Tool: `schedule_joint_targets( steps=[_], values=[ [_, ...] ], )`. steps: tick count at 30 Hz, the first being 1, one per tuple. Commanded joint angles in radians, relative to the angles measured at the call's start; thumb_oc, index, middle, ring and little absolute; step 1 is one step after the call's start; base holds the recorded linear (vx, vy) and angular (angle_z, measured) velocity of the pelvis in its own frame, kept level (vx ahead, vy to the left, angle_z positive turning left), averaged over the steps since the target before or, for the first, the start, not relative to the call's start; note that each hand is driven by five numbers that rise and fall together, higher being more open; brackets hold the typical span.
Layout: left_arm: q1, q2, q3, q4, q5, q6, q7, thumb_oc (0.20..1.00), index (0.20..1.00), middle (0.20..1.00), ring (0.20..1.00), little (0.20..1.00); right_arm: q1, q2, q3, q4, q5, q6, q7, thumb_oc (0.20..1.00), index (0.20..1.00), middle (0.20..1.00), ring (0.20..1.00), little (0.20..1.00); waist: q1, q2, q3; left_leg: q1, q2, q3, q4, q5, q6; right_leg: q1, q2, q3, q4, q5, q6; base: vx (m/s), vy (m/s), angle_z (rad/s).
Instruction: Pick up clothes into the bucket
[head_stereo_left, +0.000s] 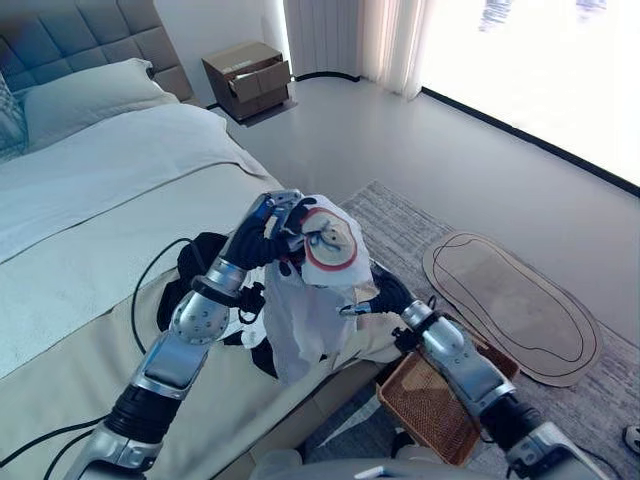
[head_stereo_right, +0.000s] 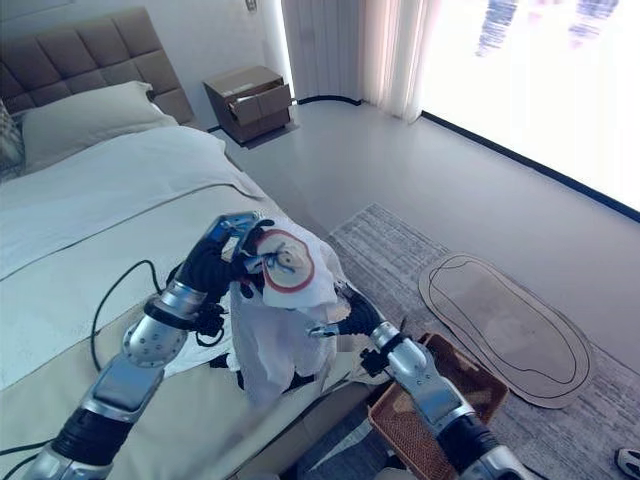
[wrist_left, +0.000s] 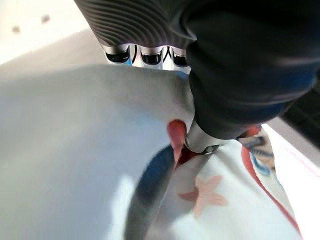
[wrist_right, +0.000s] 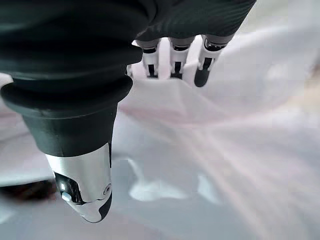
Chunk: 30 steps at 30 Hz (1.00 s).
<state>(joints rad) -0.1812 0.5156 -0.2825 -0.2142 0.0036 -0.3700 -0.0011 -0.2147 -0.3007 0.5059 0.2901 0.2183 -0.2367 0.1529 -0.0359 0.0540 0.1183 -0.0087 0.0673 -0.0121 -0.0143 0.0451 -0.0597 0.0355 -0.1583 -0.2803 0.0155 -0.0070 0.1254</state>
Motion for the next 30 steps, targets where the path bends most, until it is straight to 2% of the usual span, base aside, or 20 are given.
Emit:
schedule_joint_targets(
  steps=[1,8,9,10,11,18,28,29,30],
  values=[
    [-0.102,0.004,0.003,-0.073,-0.094,-0.037,0.000,0.200,0.200,0.200,0.200,0.200,-0.101,0.047,0.042,-0.036,0.114,-0.024,0.027,1.000,1.000,1.000,1.000,1.000,0.019,-0.062,-0.032,-0.013,0.001,0.028,-0.014,-0.013,0.012,0.000,-0.046,0.035,-0.026,0.053,0.035,0.00,0.000,0.00],
    [-0.112,-0.010,-0.032,-0.071,-0.078,-0.036,-0.004,0.200,0.200,0.200,0.200,0.200,-0.112,0.060,0.082,-0.077,0.252,-0.016,0.094,1.000,1.000,1.000,1.000,1.000,0.020,-0.069,-0.043,0.000,0.004,0.033,-0.018,-0.014,0.009,0.014,-0.043,0.035,-0.038,0.055,0.034,0.00,-0.004,-0.01],
    [-0.111,-0.011,-0.032,-0.071,-0.075,-0.036,-0.002,0.200,0.200,0.200,0.200,0.200,-0.112,0.064,0.087,-0.078,0.265,-0.015,0.104,0.501,0.501,0.501,0.501,0.501,0.019,-0.069,-0.042,0.002,0.004,0.034,-0.018,-0.015,0.009,0.015,-0.043,0.035,-0.039,0.055,0.034,0.01,-0.013,-0.06],
    [-0.109,-0.012,-0.032,-0.070,-0.070,-0.037,0.001,0.200,0.200,0.200,0.200,0.200,-0.112,0.067,0.092,-0.078,0.275,-0.015,0.109,0.253,0.253,0.253,0.253,0.253,0.020,-0.069,-0.043,0.003,0.004,0.034,-0.018,-0.016,0.008,0.015,-0.042,0.035,-0.039,0.055,0.034,0.01,-0.006,-0.04],
    [-0.108,-0.011,-0.031,-0.070,-0.065,-0.038,0.004,0.200,0.200,0.200,0.200,0.200,-0.111,0.067,0.097,-0.079,0.279,-0.014,0.113,0.200,0.200,0.200,0.200,0.200,0.019,-0.070,-0.043,0.004,0.004,0.036,-0.018,-0.016,0.009,0.016,-0.043,0.035,-0.040,0.055,0.034,0.00,0.000,0.00],
    [-0.087,-0.010,-0.016,-0.069,-0.056,-0.039,0.008,0.200,0.200,0.200,0.200,0.200,-0.082,0.061,0.085,-0.079,0.285,-0.016,0.108,0.200,0.200,0.200,0.200,0.200,0.016,-0.070,-0.047,0.010,0.003,0.035,-0.016,-0.020,0.009,0.024,-0.043,0.035,-0.041,0.054,0.034,0.00,0.000,0.00],
    [-0.043,-0.010,0.018,-0.048,-0.045,-0.041,0.023,0.200,0.200,0.200,0.200,0.200,-0.014,0.058,0.003,-0.037,0.298,-0.031,0.065,0.200,0.200,0.200,0.200,0.200,0.014,-0.073,-0.053,0.017,0.001,0.032,-0.013,-0.026,0.010,0.036,-0.043,0.032,-0.043,0.051,0.035,0.00,0.000,0.00],
    [-0.028,-0.014,0.028,-0.042,-0.047,-0.043,0.030,0.896,0.896,0.896,0.896,0.896,0.003,0.060,-0.017,-0.034,0.306,-0.037,0.053,0.200,0.200,0.200,0.200,0.200,0.014,-0.074,-0.053,0.018,0.001,0.032,-0.013,-0.026,0.011,0.036,-0.043,0.032,-0.043,0.051,0.034,0.00,0.000,0.00],
    [-0.020,-0.016,0.036,-0.038,-0.048,-0.045,0.040,1.000,1.000,1.000,1.000,1.000,0.011,0.060,-0.026,-0.035,0.308,-0.041,0.046,0.200,0.200,0.200,0.200,0.200,0.014,-0.075,-0.054,0.018,0.001,0.032,-0.013,-0.026,0.010,0.037,-0.043,0.031,-0.044,0.051,0.034,0.00,0.000,0.00]
  ],
)
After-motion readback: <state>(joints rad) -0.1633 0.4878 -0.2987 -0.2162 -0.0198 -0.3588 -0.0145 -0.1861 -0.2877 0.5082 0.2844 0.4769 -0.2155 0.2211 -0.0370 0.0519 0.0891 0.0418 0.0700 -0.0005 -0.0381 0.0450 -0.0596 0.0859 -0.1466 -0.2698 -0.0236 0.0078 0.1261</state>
